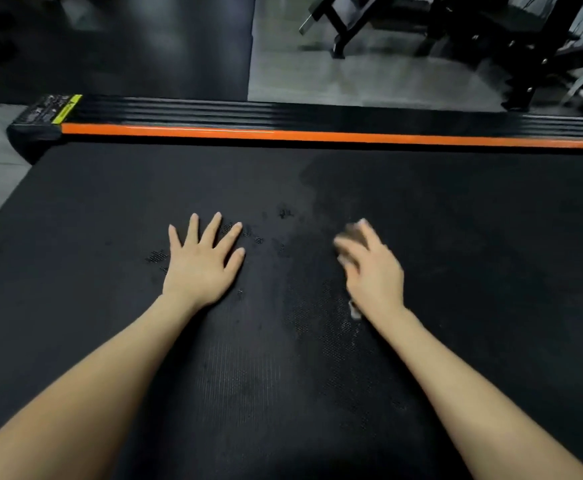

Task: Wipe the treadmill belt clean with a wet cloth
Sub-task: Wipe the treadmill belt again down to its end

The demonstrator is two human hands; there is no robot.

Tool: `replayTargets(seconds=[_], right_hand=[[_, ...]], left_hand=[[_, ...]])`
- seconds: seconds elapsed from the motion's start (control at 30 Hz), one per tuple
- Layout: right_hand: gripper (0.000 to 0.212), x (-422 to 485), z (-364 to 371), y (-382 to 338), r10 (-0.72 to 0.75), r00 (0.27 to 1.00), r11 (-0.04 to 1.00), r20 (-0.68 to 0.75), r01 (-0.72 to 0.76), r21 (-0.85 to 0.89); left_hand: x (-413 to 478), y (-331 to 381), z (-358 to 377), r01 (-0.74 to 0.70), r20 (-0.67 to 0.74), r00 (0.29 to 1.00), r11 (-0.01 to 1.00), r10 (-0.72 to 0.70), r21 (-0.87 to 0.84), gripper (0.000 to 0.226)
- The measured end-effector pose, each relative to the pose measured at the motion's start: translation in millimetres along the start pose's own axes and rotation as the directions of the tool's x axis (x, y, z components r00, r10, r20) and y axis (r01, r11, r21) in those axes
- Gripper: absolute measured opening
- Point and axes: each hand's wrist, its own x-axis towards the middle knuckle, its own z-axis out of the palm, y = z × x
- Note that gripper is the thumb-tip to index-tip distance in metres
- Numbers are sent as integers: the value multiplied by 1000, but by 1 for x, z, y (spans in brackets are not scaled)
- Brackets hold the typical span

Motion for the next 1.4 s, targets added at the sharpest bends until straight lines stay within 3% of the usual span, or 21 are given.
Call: replayTargets(seconds=[0.07, 0.17, 0.23, 0.3, 0.37, 0.4, 0.47, 0.5, 0.57, 0.63, 0.7, 0.77, 0.83, 0.9, 0.97, 1.03, 1.1, 1.17, 1.23, 1.3, 1.4], right_hand=[[34, -31, 4, -27, -213, 976, 975, 47, 209, 81], [42, -56, 0, -46, -500, 851, 865, 159, 482, 138], [52, -33, -1, -31, -564, 804, 826, 189, 552, 117], [55, 7, 8, -12, -450, 879, 893, 158, 443, 76], [43, 54, 19, -4, -177, 980, 984, 92, 175, 36], [36, 72, 27, -7, -41, 996, 999, 75, 38, 30], [29, 87, 39, -31, 89, 996, 996, 32, -90, 23], [29, 82, 45, -47, 63, 998, 998, 29, -63, 25], [33, 49, 53, -74, -194, 978, 980, 71, 189, 68], [41, 18, 51, -83, -425, 894, 903, 144, 405, 145], [49, 32, 43, -66, -492, 857, 869, 156, 473, 145], [49, 65, 44, -38, -361, 923, 933, 133, 355, 66], [40, 105, 46, -13, -106, 991, 994, 81, 105, 11], [33, 124, 51, -13, 63, 996, 998, 60, -63, -12], [31, 113, 59, -42, 45, 998, 999, 48, -45, 2], [33, 80, 65, -74, -205, 976, 977, 72, 200, 75], [37, 54, 61, -87, -427, 891, 901, 152, 405, 156], [44, 71, 55, -71, -488, 851, 872, 196, 465, 150], [45, 105, 61, -42, -354, 917, 935, 182, 346, 76], [37, 138, 64, -20, -100, 986, 995, 131, 96, 34], [31, 149, 74, -33, 82, 993, 996, 80, -83, 12]], left_hand=[[-1, 0, -1, -5, -19, 1000, 1000, 5, -20, 72], [-2, -1, -2, -9, -32, 999, 1000, 8, -25, 71], [-3, 0, -3, -6, -41, 999, 999, 4, -34, 69], [-3, -1, -3, 2, -39, 999, 1000, -3, -29, 68], [-2, 0, -1, 4, -41, 999, 999, -6, -43, 66], [-2, 0, -1, 5, -43, 999, 999, -8, -51, 65], [0, -1, -1, 10, -47, 999, 998, -13, -63, 63], [0, -1, -1, 9, -45, 999, 998, -12, -67, 63], [-1, -2, -1, 0, -46, 999, 997, -3, -72, 61], [-1, -3, -2, -11, -55, 998, 996, 6, -83, 61], [-2, -4, -2, -11, -53, 999, 996, 6, -92, 60], [-2, -4, -2, -3, -55, 998, 996, -2, -92, 60], [-1, -3, -1, 3, -56, 998, 995, -9, -96, 60], [0, -2, -1, 10, -61, 998, 995, -16, -95, 60], [-1, -2, -1, 11, -52, 999, 995, -16, -96, 60], [0, -2, -1, 9, -51, 999, 995, -14, -100, 60], [-1, -4, -2, 3, -45, 999, 994, -8, -107, 60], [-2, -4, -3, -1, -45, 999, 994, -4, -107, 59], [-2, -4, -3, 0, -48, 999, 993, -6, -115, 57], [-2, -3, -4, 6, -44, 999, 993, -11, -121, 57], [-1, -3, -3, 9, -39, 999, 993, -14, -121, 58]])
